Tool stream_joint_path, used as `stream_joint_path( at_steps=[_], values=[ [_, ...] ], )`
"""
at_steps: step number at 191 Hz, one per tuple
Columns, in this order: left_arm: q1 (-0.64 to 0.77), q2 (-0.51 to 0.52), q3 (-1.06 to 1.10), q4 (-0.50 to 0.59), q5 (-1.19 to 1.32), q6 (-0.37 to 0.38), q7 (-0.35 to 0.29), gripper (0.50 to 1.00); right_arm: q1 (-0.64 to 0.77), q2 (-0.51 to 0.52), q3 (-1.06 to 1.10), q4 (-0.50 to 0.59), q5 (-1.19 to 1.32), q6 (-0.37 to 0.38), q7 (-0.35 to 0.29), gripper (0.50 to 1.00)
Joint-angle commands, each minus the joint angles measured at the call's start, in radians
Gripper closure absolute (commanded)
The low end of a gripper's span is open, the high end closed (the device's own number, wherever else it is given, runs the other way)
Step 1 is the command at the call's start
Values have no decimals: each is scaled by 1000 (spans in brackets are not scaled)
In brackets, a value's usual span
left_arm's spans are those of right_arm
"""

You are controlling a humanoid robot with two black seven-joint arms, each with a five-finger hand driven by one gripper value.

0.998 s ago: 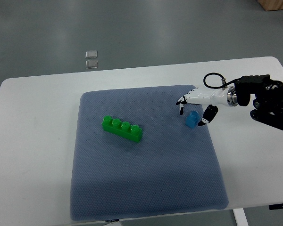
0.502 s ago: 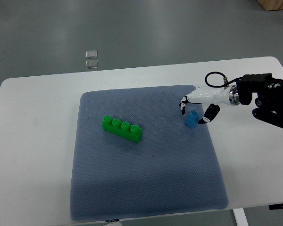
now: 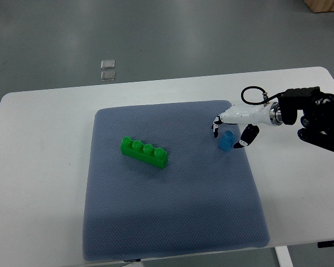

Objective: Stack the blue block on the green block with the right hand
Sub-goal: 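Close the right hand's fingers on the blue block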

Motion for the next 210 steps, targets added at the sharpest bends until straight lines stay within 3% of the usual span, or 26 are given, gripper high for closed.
stream_joint_path(
  at_steps=[1, 210],
  values=[
    [0, 0, -1, 0, 0, 0, 0, 500, 0, 1, -1, 0, -2, 1, 0, 703],
    [0, 0, 1, -2, 0, 0, 0, 500, 0, -2, -1, 0, -22, 10, 4, 914]
  ],
)
